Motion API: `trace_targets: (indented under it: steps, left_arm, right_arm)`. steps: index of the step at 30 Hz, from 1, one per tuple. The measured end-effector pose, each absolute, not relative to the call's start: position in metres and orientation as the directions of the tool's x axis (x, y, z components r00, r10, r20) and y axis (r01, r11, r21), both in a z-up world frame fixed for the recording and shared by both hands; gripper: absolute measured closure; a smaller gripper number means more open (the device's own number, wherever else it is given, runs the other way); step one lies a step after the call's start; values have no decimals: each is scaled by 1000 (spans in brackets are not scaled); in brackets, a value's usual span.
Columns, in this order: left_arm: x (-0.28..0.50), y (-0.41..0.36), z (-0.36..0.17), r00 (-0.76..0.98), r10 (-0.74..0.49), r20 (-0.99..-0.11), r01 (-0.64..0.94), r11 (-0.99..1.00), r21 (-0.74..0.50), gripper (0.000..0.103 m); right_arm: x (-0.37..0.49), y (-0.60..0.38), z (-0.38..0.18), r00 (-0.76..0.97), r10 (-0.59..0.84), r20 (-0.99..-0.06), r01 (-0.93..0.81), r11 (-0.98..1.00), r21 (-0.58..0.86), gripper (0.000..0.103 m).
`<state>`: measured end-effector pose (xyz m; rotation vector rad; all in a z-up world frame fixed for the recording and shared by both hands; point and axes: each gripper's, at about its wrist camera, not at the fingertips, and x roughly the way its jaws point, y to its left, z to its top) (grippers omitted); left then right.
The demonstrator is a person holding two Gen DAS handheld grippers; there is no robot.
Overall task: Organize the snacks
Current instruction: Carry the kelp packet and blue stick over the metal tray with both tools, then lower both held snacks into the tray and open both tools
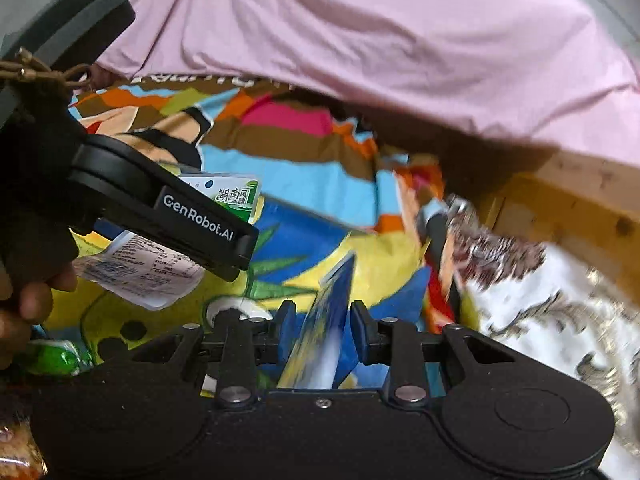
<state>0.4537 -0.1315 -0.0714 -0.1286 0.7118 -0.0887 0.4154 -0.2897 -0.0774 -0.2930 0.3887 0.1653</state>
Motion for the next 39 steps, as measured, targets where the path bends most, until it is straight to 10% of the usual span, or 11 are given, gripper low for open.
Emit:
trace_targets:
  steps: [19,39]
  left_arm:
    - [447,-113,-66,710,-95,-698,-68,977,-203,1]
    - [274,-78,30,939,-60,-338,15,991,-136,0]
  right_arm:
    - [387,-306,-50,930,96,-354,-157,977,-146,18]
    - [243,-320,38,996,90,-14,-90,996,-12,1]
